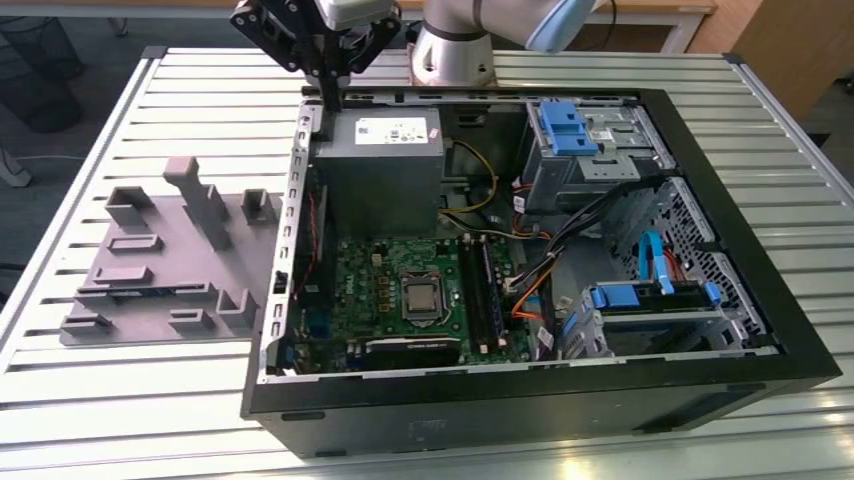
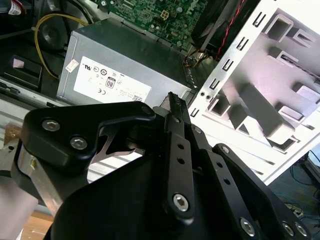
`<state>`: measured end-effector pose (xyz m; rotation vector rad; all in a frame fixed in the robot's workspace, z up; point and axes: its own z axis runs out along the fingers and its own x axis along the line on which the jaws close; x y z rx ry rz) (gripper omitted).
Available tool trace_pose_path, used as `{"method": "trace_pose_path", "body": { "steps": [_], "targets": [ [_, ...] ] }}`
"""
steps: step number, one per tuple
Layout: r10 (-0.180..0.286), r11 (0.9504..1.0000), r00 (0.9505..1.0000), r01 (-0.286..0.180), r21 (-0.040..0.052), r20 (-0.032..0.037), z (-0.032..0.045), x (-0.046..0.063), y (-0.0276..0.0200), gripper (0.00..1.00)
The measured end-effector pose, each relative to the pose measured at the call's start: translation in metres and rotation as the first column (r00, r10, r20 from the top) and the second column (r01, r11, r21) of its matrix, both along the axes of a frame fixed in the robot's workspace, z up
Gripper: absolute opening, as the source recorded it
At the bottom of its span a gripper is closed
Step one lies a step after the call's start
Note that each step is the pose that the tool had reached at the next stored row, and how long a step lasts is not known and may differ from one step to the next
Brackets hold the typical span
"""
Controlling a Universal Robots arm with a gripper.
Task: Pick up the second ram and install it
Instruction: 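Reach for the second ram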
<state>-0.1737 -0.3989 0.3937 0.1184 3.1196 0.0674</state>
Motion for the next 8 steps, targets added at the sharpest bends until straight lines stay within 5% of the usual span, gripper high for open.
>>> {"method": "trace_pose_path", "body": {
  "steps": [8],
  "targets": [
    [0.000,1.0000,1.0000,0.000,0.0000,0.0000,-0.0002,-0.0037,0.0000,0.11]
  ]
}}
